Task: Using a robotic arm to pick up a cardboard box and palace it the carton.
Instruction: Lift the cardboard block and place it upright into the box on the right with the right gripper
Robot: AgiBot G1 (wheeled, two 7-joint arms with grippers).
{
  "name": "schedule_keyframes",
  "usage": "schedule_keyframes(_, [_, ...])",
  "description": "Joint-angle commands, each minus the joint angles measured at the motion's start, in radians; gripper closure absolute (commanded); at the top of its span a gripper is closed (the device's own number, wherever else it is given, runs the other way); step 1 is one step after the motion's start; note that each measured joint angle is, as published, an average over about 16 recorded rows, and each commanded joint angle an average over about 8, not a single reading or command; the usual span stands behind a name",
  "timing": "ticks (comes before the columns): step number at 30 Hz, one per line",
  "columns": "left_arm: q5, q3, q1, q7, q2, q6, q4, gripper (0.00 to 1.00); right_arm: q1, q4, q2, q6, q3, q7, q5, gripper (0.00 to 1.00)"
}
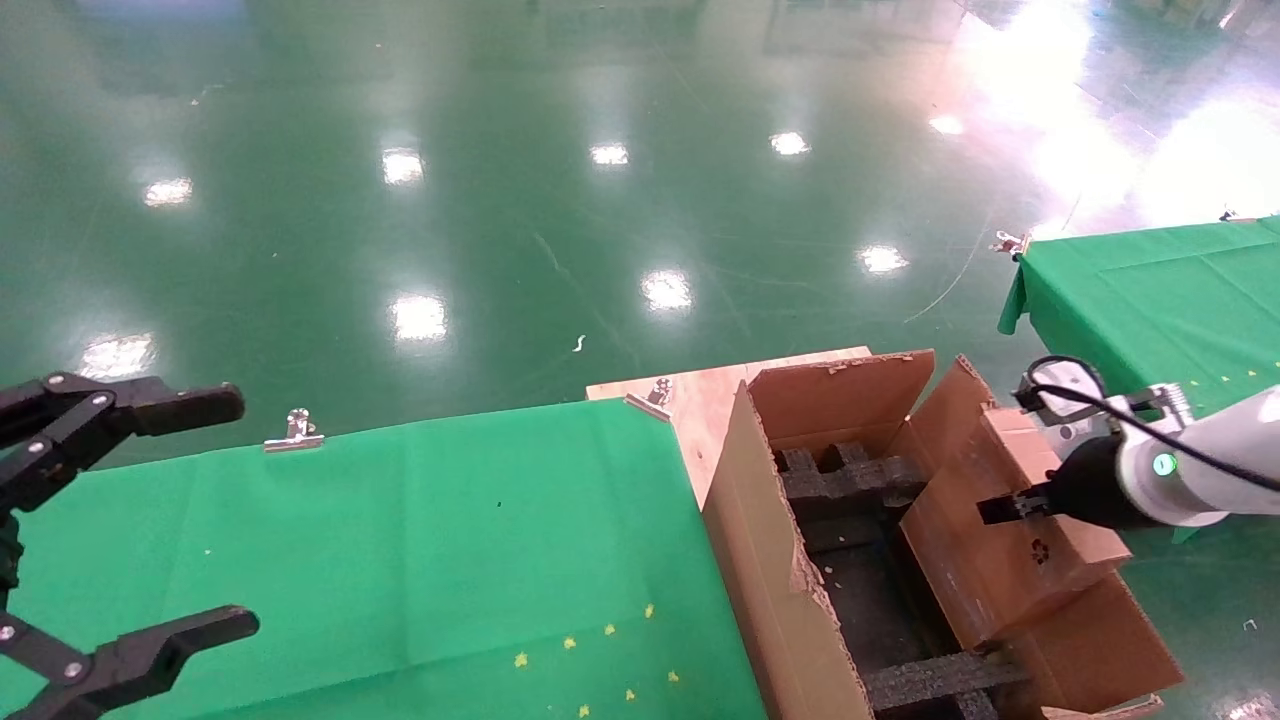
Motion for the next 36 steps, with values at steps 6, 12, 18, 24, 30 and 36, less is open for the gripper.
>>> schedule_keyframes(6, [0.0, 0.0, 0.0, 0.0, 0.0, 0.0, 0.0, 0.0, -0.058, -0.006, -0.043, 0.041, -0.022, 0.069, -0.07, 1.0])
schedule_keyframes(12, [0.0, 0.0, 0.0, 0.0, 0.0, 0.0, 0.0, 0.0, -0.113, -0.017, -0.077, 0.076, -0.039, 0.133, -0.13, 1.0])
schedule_keyframes(18, [0.0, 0.0, 0.0, 0.0, 0.0, 0.0, 0.0, 0.0, -0.166, -0.053, -0.11, 0.105, -0.051, 0.183, -0.152, 1.0])
schedule_keyframes(24, [0.0, 0.0, 0.0, 0.0, 0.0, 0.0, 0.0, 0.0, -0.225, -0.144, -0.163, 0.157, -0.062, 0.197, -0.142, 1.0])
schedule_keyframes(30, [0.0, 0.001, 0.0, 0.0, 0.0, 0.0, 0.0, 0.0, -0.285, -0.271, -0.228, 0.229, -0.072, 0.155, -0.101, 1.0])
schedule_keyframes(36, [0.0, 0.001, 0.0, 0.0, 0.0, 0.0, 0.0, 0.0, -0.338, -0.402, -0.29, 0.292, -0.077, 0.08, -0.033, 1.0])
